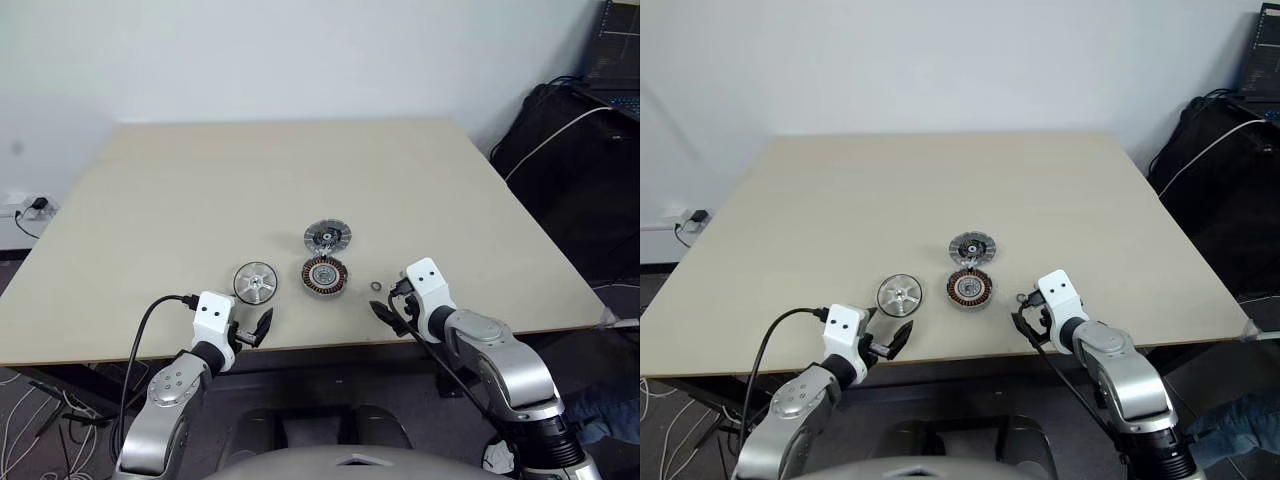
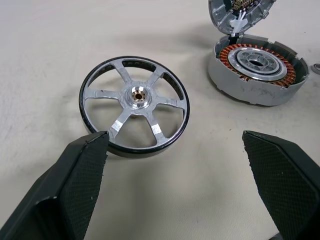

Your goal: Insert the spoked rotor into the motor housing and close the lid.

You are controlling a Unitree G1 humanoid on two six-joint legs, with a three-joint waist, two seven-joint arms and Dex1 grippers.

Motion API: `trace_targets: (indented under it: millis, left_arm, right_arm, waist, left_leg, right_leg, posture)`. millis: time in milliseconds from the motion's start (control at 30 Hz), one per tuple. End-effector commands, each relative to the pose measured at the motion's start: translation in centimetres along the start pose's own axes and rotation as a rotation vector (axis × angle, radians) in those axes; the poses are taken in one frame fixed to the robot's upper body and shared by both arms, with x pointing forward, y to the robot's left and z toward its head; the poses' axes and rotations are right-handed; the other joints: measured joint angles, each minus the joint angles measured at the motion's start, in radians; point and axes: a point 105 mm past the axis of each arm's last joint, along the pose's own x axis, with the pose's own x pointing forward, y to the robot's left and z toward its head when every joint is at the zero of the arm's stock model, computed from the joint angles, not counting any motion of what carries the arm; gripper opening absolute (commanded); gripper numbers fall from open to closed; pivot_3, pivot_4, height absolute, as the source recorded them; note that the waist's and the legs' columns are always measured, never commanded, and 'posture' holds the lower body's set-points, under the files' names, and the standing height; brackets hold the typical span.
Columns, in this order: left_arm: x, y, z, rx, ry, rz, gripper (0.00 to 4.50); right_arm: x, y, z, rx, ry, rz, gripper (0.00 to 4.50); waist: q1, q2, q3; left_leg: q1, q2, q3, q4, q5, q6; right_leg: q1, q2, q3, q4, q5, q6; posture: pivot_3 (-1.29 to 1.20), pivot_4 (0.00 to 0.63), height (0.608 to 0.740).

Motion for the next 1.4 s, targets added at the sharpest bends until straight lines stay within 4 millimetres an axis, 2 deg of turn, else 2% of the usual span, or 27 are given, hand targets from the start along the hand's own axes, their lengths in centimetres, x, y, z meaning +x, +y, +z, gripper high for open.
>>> trace_targets:
  millis: [33,700,1133,1400]
  left_arm:
    - [0.0,-0.2,1.5,0.017,-0.057,-0.005,4.50]
    - [0.0,-0.1,1.6,0.015,-0.059,0.002,4.50]
    - [0.1,-0.4,1.5,0.007,-0.057,0.001,4.50]
    - [0.1,-0.4,1.5,0.005,-0.059,0.003,4.50]
  right_arm:
    - [-0.2,-0.1,1.6,-0.027,-0.056,-0.007,4.48]
    - [0.5,-0.4,1.9,-0.006,-0.064,-0.051,4.48]
    - [3.4,-1.3,2.7,0.024,-0.062,-0.098,4.48]
    - [5.2,-1.4,2.0,0.034,-0.036,-0.100,4.48]
  waist:
    - [0.000,0.000,0.000]
    - [0.000,0.000,0.000]
    - [-0.001,0.000,0.000]
    - [-0.002,0.001,0.000]
  left_leg:
    - [0.000,0.000,0.000,0.000,0.000,0.000]
    - [0.000,0.000,0.000,0.000,0.000,0.000]
    - [0.000,0.000,0.000,0.000,0.000,0.000]
    - [0.001,0.000,0.001,0.000,0.001,-0.001]
  right_leg:
    - [0.000,0.000,0.000,0.000,0.000,0.000]
    - [0.000,0.000,0.000,0.000,0.000,0.000]
    - [0.000,0.001,0.000,0.001,0.000,0.000]
    - [0.000,0.001,0.000,0.001,0.000,0.000]
  posture:
    - [0.00,0.000,0.740]
    - [0.00,0.000,0.740]
    - [0.00,0.000,0.740]
    - [0.00,0.000,0.740]
